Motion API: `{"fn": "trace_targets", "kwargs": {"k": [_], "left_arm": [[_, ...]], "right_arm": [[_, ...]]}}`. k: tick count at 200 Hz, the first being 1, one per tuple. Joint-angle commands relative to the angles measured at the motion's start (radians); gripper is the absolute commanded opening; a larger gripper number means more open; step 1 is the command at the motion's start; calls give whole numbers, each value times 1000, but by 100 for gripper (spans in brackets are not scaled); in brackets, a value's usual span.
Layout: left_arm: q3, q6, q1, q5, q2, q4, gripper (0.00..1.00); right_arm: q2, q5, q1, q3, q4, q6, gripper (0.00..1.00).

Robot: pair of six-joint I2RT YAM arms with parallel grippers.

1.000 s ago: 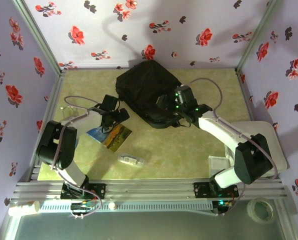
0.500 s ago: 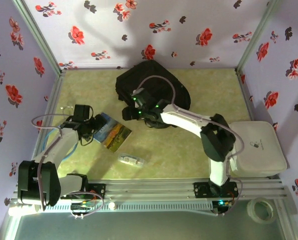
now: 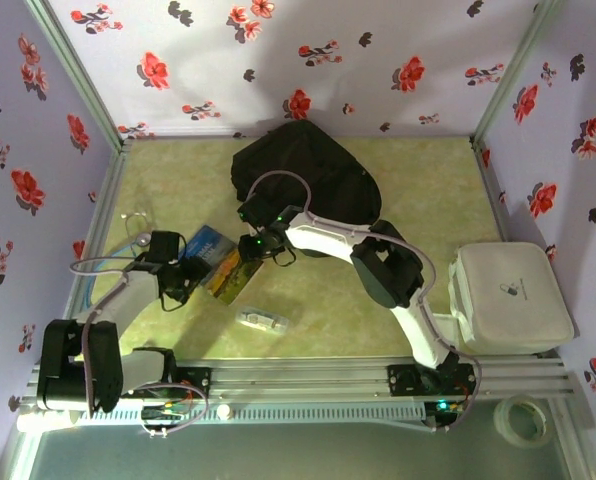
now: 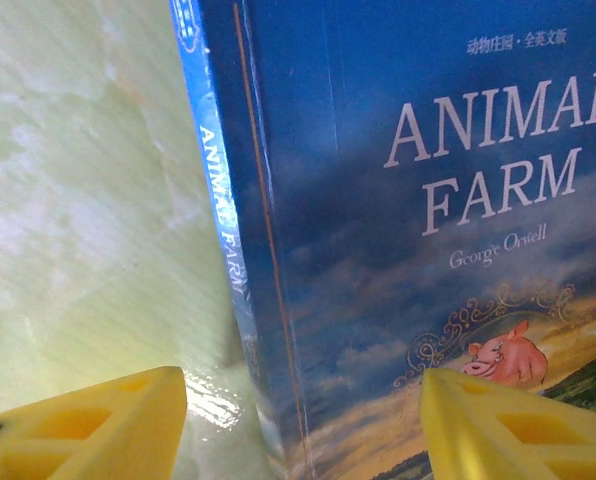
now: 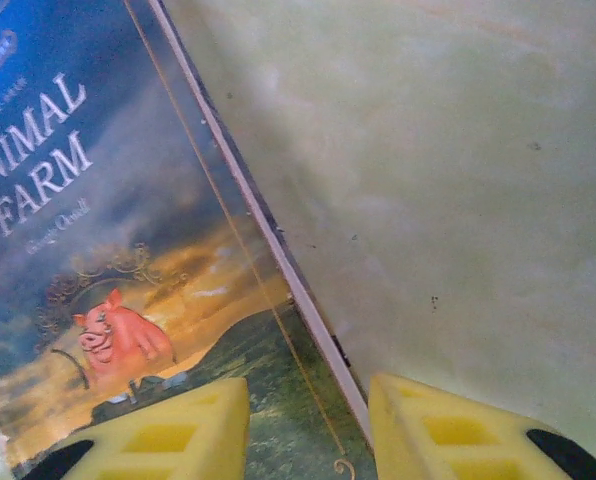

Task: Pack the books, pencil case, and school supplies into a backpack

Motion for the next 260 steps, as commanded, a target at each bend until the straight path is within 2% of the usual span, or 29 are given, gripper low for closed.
{"fn": "trace_targets", "kwargs": {"k": [1,20,39,92,107,141,169,201,230,260], "left_arm": [[-13,-12,7,24,25,37,59],[-18,-14,7,45,34,61,57],[-20,-15,7,64,28,76,55],[-17,-63,7,186,-27,190,53],[-8,-98,6,208,-60,212,46],[40,-156,-31,201,-117,210,41],[71,-130,-73,160,-69,175,40],[81,-118,-85,148,-9,162,36],[109,-90,-85,113,-16,116,23],[160,-42,-85,82,-73,83,9]], "right_arm": [[33,4,-1,40,-46,-17,30],[49,4,0,38,-54,-19,21],[61,15,0,29,-64,-18,16],[79,-9,-3,-9,-52,1,14],[79,-17,-7,-19,-43,9,14],[79,-13,-19,-21,-56,18,14],[74,-24,-24,-22,-55,15,14],[53,-33,-27,-32,-42,23,15],[-17,-50,-40,-77,29,38,19],[-170,-65,-76,-165,155,102,32]]}}
